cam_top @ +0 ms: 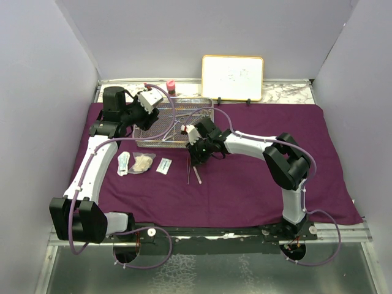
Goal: Open and lay out the surgical kit
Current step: Adjust the medical item in the surgical kit.
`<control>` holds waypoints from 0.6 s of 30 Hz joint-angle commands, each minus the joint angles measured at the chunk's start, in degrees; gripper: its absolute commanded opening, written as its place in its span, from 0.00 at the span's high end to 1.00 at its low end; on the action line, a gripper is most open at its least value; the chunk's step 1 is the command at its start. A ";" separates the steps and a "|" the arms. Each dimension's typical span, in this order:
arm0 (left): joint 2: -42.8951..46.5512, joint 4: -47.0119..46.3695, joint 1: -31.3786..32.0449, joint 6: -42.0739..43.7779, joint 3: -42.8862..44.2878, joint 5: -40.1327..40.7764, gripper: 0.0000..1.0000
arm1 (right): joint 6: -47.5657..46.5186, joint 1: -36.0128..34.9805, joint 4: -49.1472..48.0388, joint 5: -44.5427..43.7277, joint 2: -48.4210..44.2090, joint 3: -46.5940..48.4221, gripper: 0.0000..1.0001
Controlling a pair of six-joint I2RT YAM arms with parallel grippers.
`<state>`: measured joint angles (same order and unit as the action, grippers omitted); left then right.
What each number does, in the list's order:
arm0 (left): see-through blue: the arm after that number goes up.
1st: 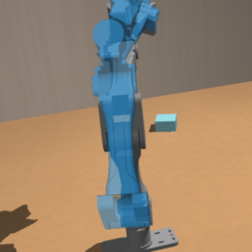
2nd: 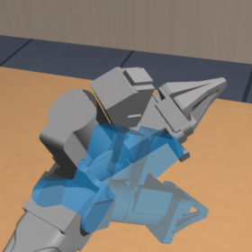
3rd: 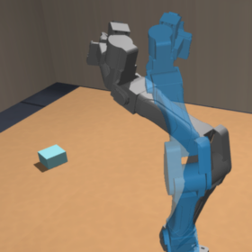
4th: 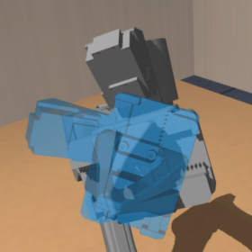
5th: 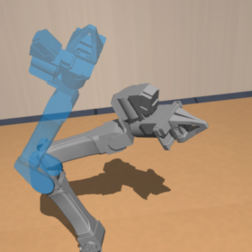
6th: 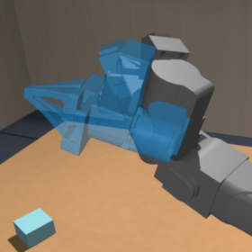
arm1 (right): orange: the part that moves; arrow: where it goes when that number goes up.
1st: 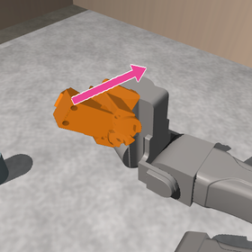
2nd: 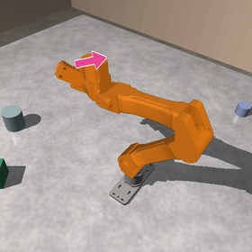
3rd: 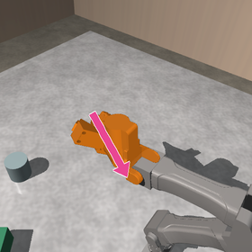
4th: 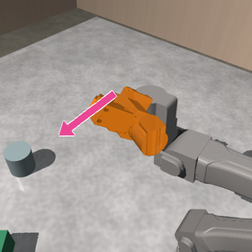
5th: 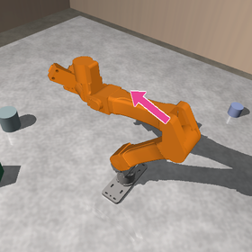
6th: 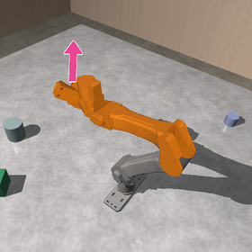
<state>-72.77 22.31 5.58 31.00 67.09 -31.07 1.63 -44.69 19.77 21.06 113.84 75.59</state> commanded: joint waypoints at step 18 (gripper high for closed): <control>-0.78 -1.19 -0.31 0.70 0.19 -1.98 0.49 | 7.04 -0.58 -2.83 -4.25 -4.51 -3.22 0.99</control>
<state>-73.21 22.31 5.58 31.29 67.09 -31.11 6.46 -44.69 19.31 18.81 113.03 74.02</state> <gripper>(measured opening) 0.503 0.012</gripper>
